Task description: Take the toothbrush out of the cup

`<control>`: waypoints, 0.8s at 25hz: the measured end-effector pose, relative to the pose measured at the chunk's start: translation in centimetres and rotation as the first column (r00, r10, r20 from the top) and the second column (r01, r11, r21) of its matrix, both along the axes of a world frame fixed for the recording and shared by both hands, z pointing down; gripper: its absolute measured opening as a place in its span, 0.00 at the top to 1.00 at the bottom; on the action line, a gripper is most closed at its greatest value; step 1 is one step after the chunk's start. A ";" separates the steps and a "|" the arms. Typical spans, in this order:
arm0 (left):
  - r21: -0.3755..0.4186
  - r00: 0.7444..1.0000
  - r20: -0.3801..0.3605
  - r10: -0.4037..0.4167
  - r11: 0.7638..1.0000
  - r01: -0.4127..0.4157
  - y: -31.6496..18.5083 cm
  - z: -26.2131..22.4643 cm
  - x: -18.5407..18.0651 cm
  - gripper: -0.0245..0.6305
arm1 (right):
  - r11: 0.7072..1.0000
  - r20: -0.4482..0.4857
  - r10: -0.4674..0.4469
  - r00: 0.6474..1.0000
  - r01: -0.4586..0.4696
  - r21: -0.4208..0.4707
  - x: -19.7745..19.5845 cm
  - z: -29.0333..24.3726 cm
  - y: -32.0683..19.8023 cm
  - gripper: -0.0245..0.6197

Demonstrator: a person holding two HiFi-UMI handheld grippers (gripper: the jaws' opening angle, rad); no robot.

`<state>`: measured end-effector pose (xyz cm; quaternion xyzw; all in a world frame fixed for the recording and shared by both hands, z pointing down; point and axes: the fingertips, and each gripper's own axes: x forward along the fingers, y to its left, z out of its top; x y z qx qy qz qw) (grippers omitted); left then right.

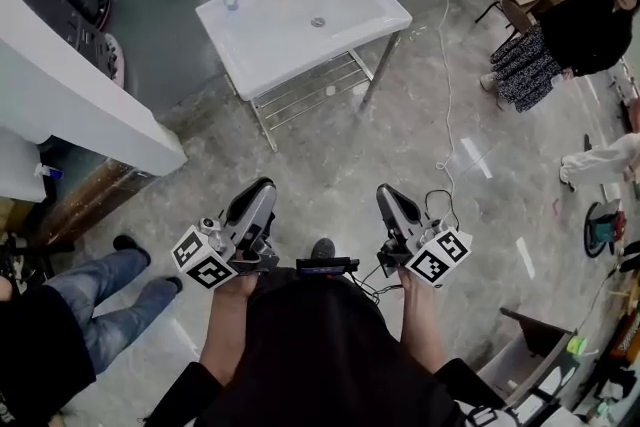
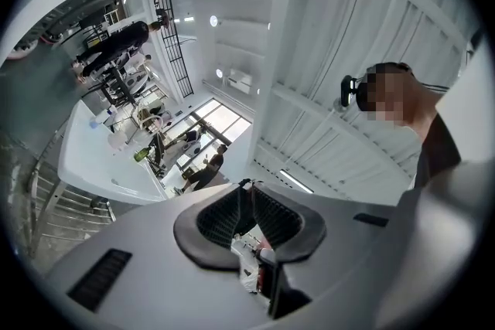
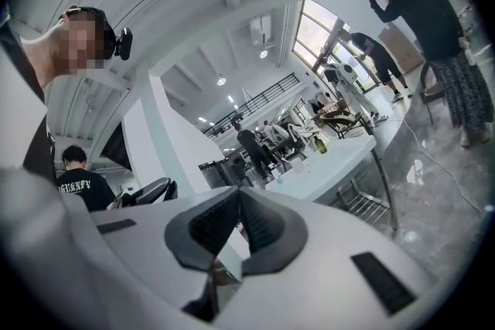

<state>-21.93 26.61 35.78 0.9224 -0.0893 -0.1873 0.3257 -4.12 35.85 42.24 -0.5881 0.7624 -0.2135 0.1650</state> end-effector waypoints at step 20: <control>-0.026 0.998 -0.046 0.035 0.999 -0.036 -9.2 0.5 8.4 0.88 | 1.000 -0.031 0.011 0.999 -0.012 -0.008 5.9 -0.7 -7.2 0.95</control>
